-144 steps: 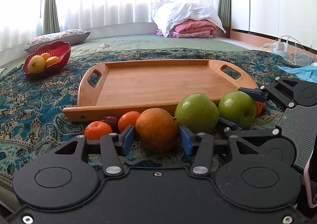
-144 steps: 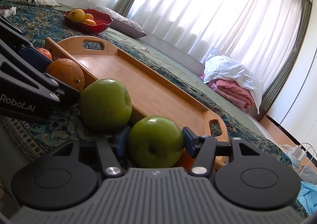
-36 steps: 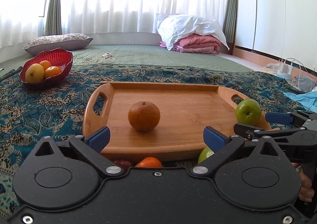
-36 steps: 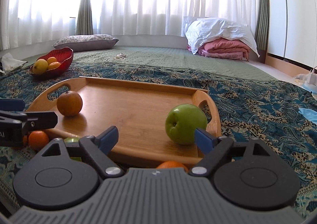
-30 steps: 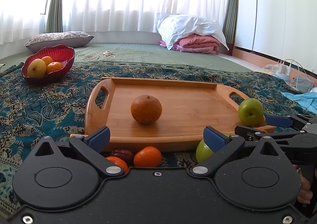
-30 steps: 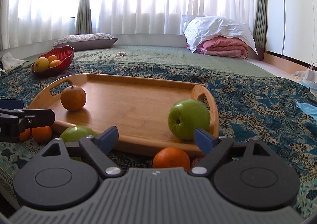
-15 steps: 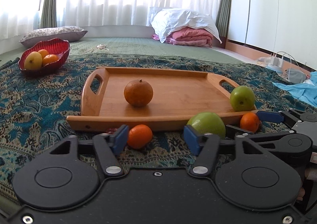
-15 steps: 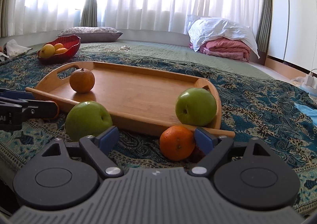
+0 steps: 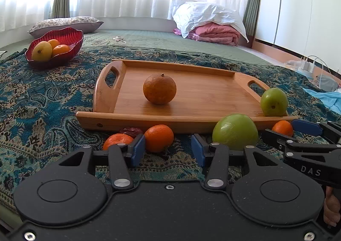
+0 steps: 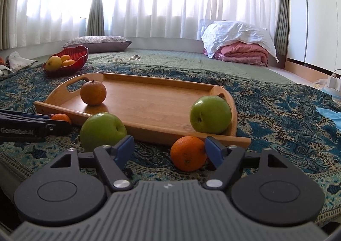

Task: Organize fruits
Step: 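Move both open grippers back toward the tangerines in front of the tray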

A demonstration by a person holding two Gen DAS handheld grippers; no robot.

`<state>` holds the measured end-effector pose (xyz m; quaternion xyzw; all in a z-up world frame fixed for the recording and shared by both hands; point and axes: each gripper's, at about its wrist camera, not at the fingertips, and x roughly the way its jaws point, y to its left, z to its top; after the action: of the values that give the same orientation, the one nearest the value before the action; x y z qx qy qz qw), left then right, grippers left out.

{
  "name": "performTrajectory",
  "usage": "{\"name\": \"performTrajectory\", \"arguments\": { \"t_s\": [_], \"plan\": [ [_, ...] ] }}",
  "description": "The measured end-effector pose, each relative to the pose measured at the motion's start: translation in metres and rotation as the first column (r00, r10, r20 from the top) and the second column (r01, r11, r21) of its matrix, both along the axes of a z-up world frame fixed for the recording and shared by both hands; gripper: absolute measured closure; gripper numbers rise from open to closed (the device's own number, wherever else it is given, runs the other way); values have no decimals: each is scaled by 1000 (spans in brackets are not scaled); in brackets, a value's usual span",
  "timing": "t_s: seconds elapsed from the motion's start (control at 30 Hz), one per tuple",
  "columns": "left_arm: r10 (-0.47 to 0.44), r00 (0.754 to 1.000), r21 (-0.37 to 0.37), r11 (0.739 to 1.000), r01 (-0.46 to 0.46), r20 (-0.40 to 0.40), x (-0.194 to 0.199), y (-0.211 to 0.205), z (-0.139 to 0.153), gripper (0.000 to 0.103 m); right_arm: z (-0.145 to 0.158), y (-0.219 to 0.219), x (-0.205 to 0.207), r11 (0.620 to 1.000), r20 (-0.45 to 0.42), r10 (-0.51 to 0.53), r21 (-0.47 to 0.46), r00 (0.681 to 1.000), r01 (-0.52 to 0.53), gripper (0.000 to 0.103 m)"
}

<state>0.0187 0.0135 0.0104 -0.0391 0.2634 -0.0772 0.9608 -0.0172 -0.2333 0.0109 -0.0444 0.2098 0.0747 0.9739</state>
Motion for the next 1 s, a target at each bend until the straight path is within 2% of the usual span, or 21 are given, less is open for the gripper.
{"name": "performTrajectory", "arguments": {
  "t_s": [0.33, 0.4, 0.5, 0.6, 0.77, 0.9, 1.0],
  "plan": [
    [18, 1000, 21, 1000, -18, 19, 3, -5, -3, 57, -3, 1, 5, 1000, 5, -23, 15, 1000, 23, 30],
    [35, 999, 30, 999, -36, 35, 0, -5, -2, 78, 0, -1, 4, 999, 6, -33, 40, 999, 33, 34],
    [34, 999, 4, 999, -34, 37, -5, 0, 1, 78, 4, -2, -1, 996, 9, -15, 93, 1000, 14, 38],
    [31, 999, 1, 1000, -31, 29, -10, 1, 1, 78, 3, 2, -5, 997, 16, -36, 70, 999, 35, 44],
    [-1, 999, -8, 1000, 1, 43, -31, 0, 6, 82, 8, 1, -14, 994, 19, -8, 111, 1000, 6, 45],
    [31, 997, 40, 999, -34, 64, -31, -3, 8, 82, 5, 0, -10, 994, 23, -77, 80, 997, 75, 46],
    [44, 998, 22, 999, -45, 43, -21, -2, 7, 80, 1, -6, -3, 989, -25, -112, 98, 993, 114, 49]
  ]
}}
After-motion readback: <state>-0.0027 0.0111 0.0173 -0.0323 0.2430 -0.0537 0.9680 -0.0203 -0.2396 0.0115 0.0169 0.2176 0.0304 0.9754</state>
